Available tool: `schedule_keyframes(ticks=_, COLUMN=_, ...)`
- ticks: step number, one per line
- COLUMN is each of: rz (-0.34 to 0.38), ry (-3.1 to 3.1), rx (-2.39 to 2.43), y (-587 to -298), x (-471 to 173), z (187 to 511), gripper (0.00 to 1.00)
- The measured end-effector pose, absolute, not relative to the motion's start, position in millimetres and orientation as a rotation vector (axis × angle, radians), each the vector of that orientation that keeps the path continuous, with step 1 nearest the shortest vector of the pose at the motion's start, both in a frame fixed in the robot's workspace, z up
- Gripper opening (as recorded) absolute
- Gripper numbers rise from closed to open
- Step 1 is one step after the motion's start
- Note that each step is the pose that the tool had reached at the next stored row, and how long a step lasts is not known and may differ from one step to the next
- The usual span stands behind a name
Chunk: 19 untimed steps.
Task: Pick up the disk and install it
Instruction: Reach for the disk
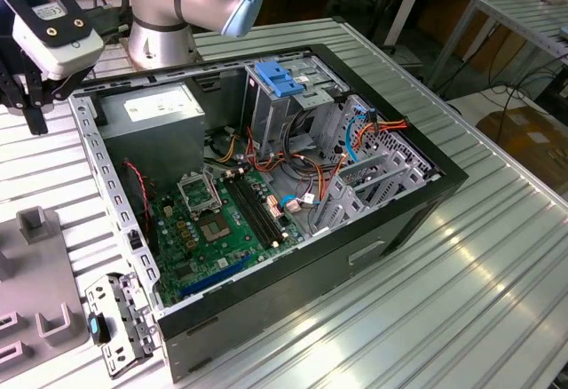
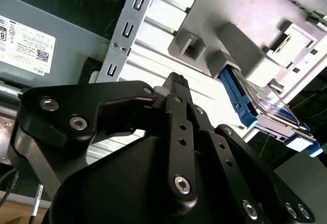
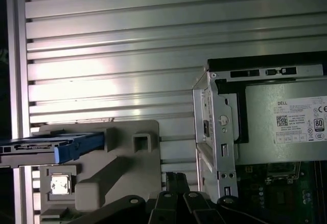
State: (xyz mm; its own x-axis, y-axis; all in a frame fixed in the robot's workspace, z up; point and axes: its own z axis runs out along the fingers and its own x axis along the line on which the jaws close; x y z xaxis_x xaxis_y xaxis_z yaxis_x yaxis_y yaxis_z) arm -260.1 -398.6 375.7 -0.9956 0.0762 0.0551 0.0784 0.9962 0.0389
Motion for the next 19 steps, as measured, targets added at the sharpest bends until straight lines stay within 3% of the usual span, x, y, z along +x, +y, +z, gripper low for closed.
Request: schedule_keyframes(ticks=19, rz=-0.062, ry=-3.070, rx=-0.119, y=-399, x=-283, z=370, gripper=0.11)
